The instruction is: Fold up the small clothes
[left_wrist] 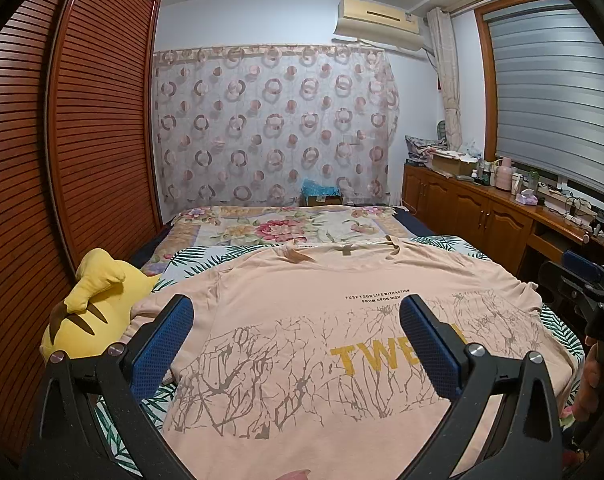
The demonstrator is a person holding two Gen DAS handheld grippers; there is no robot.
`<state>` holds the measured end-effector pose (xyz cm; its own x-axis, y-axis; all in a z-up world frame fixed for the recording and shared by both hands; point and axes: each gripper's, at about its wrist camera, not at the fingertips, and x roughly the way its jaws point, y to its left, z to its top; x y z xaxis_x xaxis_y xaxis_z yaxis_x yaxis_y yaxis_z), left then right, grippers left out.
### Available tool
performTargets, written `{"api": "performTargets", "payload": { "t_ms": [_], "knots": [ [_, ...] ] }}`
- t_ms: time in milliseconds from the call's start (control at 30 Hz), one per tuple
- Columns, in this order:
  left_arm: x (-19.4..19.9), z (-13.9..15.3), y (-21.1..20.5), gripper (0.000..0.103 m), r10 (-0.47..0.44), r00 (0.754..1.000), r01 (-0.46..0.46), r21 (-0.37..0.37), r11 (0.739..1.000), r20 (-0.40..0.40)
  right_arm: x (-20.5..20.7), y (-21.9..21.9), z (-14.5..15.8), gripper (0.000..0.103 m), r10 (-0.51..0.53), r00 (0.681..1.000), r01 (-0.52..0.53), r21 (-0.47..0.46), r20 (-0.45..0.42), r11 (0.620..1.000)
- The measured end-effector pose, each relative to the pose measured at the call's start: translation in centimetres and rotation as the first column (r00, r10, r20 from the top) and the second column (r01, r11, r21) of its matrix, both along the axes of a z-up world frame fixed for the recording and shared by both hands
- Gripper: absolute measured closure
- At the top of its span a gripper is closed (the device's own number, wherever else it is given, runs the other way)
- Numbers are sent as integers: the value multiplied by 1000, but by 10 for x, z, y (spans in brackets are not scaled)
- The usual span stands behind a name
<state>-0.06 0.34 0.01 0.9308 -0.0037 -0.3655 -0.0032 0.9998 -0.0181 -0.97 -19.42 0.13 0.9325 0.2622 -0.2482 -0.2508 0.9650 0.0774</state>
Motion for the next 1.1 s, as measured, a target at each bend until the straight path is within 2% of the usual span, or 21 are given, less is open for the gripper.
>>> {"api": "performTargets", "payload": {
  "t_ms": [1100],
  "knots": [
    [-1, 0, -1, 0, 0, 1000, 0, 3, 1000, 5, 4, -2, -1, 0, 6, 1000, -6, -3, 2, 1000]
  ]
}}
